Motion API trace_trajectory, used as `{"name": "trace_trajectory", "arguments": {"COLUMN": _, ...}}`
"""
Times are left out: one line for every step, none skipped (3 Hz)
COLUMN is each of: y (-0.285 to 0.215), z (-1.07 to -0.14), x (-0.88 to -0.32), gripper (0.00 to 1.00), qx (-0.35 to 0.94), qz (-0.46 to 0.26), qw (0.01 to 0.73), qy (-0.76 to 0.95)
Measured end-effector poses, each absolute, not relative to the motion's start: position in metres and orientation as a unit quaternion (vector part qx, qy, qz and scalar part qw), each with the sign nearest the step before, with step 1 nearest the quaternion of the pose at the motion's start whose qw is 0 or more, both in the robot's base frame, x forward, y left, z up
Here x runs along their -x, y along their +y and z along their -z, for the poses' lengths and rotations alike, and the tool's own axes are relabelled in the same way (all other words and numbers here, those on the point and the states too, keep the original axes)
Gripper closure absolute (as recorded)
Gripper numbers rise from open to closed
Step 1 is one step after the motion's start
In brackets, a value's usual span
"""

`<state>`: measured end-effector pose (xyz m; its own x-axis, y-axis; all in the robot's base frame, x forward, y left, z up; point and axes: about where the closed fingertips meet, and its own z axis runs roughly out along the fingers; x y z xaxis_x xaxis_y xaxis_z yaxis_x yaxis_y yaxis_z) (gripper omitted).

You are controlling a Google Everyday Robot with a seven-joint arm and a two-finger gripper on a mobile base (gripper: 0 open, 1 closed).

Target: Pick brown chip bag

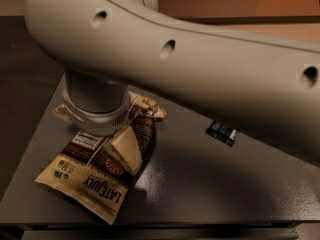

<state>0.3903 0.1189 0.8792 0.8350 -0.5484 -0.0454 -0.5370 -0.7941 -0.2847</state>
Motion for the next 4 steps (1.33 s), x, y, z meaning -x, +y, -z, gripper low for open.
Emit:
{"name": "trace_trajectory", "arguments": {"y": 0.114, "z": -0.864, "x": -0.417, "gripper": 0.00, "qx": 0.950, "qz": 0.048, "qw": 0.114, "qy": 0.287}}
{"name": "trace_trajectory", "arguments": {"y": 0.102, "z": -0.855, "x": -0.441, "gripper": 0.00, "qx": 0.950, "qz": 0.079, "qw": 0.080, "qy": 0.289}}
{"name": "trace_trajectory", "arguments": {"y": 0.093, "z": -0.848, "x": -0.457, "gripper": 0.00, "qx": 0.952, "qz": 0.105, "qw": 0.048, "qy": 0.285}}
{"name": "trace_trajectory", "arguments": {"y": 0.084, "z": -0.837, "x": -0.463, "gripper": 0.00, "qx": 0.955, "qz": 0.117, "qw": 0.010, "qy": 0.273}}
